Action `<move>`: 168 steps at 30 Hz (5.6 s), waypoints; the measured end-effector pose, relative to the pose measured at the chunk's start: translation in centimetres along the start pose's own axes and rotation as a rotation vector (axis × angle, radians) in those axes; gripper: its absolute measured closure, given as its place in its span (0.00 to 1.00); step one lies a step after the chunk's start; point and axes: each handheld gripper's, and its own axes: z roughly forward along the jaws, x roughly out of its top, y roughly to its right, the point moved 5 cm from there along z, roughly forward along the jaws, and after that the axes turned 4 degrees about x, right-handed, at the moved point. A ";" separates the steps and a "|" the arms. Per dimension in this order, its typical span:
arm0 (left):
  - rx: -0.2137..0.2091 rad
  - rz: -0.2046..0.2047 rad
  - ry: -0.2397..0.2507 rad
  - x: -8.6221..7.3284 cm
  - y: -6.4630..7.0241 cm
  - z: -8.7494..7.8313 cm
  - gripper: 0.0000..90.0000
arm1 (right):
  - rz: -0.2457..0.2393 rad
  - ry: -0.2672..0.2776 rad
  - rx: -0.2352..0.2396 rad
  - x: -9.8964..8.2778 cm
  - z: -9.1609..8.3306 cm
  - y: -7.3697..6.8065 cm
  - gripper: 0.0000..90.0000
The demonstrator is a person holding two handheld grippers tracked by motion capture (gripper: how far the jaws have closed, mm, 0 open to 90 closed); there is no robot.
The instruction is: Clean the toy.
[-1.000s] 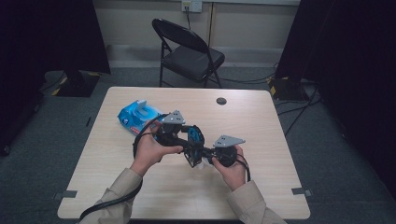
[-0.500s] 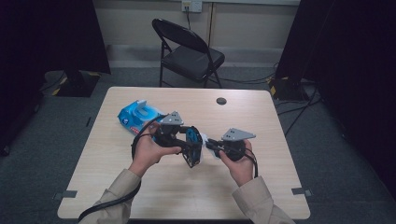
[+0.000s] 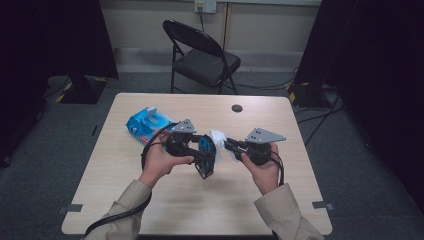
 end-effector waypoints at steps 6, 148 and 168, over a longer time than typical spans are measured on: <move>-0.009 0.003 0.002 0.1 0.1 0.1 0.29 | -0.004 -0.020 0.031 -0.6 1.1 -0.9 0.93; 0.120 -0.079 -0.166 -4.9 -4.4 7.1 0.29 | 0.152 -0.155 -0.173 -11.8 -0.3 6.1 0.68; 0.160 -0.087 -0.219 -6.2 -4.5 9.3 0.29 | 0.170 -0.153 -0.204 -11.9 -0.5 6.2 0.52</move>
